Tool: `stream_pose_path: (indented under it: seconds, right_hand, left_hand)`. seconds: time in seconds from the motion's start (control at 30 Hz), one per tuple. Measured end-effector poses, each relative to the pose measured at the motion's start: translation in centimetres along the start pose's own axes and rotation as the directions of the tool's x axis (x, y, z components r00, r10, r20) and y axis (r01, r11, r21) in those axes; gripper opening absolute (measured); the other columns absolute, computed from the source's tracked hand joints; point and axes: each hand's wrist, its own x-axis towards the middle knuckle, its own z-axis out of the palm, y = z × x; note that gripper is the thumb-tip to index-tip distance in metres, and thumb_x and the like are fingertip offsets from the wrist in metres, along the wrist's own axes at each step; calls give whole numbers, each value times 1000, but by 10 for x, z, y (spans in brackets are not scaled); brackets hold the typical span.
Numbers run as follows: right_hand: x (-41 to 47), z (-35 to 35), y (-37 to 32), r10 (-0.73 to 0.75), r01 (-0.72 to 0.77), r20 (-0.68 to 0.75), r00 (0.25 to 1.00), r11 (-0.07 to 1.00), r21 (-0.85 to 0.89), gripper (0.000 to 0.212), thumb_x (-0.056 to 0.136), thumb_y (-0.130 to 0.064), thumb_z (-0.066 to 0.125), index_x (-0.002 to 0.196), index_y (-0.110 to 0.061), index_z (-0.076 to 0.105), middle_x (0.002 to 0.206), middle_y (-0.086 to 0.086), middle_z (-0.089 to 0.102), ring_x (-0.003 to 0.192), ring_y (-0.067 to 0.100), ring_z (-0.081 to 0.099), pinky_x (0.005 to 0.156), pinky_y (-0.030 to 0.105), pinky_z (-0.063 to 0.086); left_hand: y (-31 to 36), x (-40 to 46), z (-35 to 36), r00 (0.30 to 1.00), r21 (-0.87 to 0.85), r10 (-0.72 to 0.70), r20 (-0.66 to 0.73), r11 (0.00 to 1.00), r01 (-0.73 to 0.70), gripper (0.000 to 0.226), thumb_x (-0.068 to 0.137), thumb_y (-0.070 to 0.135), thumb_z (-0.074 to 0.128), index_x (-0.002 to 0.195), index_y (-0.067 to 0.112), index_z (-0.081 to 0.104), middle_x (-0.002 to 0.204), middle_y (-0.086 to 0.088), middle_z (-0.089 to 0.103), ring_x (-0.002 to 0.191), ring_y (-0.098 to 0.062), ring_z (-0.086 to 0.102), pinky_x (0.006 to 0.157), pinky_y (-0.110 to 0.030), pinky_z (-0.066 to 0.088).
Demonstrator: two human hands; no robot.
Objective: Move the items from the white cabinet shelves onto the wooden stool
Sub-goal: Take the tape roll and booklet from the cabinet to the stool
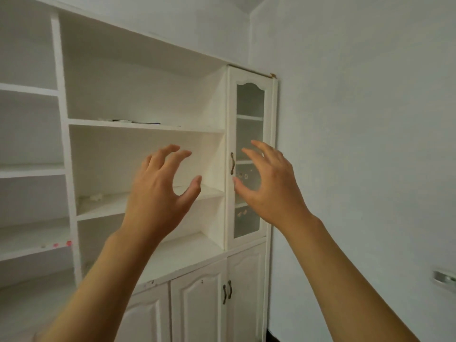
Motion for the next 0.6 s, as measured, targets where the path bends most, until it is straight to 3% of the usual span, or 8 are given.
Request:
stream_pose_path:
  seconds: [0.3,0.6]
  right_hand:
    - [15,21,75,73,-72,22,997,997,-36,65,95,-58,63,153,-30,49,166,-5,37,153,20,33,124,51,34]
    - [51,60,139,107,-105,10,994,985,-138,64,97,-57,62,154,-32,47,167,-8,34,154,17,30,124,45,32]
  left_hand:
    - [9,41,92,998,-66,41,41,997,-38,58,94,54,57,144,27,54,152,0,49,138,-23,44,112,-46,44]
    - [-6,92,186,996,-193,87,31,978,-79,53,97,49,62,145,26,55,152,0,50,140,-25,44,112,-53,46]
